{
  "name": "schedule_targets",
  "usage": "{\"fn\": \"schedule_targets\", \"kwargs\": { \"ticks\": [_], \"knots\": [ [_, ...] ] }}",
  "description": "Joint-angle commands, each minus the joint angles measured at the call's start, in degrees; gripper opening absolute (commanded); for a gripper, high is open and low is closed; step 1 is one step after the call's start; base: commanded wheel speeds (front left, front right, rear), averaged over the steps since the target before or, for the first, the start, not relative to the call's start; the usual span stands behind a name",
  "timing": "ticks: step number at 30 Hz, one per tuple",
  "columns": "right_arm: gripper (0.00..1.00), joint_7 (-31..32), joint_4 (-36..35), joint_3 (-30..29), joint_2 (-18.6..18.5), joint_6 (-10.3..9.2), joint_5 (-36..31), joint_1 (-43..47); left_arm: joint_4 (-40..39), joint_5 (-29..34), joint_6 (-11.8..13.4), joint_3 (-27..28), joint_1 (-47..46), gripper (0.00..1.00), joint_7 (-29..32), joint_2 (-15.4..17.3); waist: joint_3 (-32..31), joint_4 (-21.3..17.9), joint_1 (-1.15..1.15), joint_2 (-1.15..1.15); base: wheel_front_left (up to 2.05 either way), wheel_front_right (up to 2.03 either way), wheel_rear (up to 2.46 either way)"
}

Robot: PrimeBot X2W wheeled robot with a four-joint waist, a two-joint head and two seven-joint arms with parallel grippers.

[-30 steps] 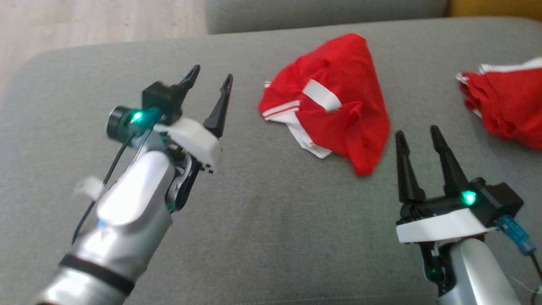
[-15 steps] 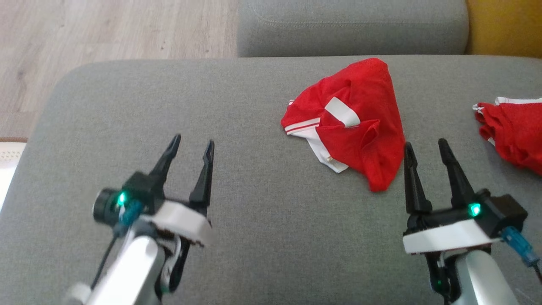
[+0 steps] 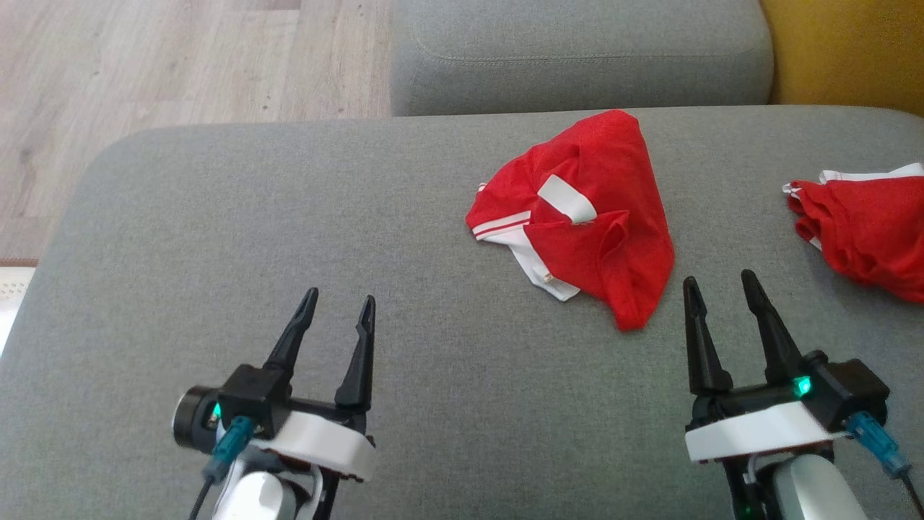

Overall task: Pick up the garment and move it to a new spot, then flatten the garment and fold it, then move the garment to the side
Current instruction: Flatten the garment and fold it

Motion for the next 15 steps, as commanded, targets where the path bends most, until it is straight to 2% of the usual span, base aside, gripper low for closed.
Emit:
{"fn": "schedule_targets", "kwargs": {
  "ticks": [1,10,15],
  "knots": [
    [1.0,-0.62,-1.62,1.5,-0.08,-0.04,0.11,-1.31,-2.02,0.6,-0.38,2.76,-1.9,1.0,-0.7,-0.21,0.02,-0.06,0.0,0.0,0.0,0.0,0.0],
    [1.0,-0.25,0.06,0.56,-0.08,-0.04,-1.01,-2.64,-1.18,2.79,-3.84,5.18,-1.74,1.0,-0.7,-2.34,1.51,0.74,0.0,0.0,0.0,0.0,0.0],
    [1.0,2.79,6.03,0.19,-0.08,-0.04,-2.59,-8.85,-0.4,3.82,-5.45,5.28,-3.14,1.0,-0.7,-3.09,4.73,2.57,0.0,0.0,0.0,0.0,0.0]
  ]
}}
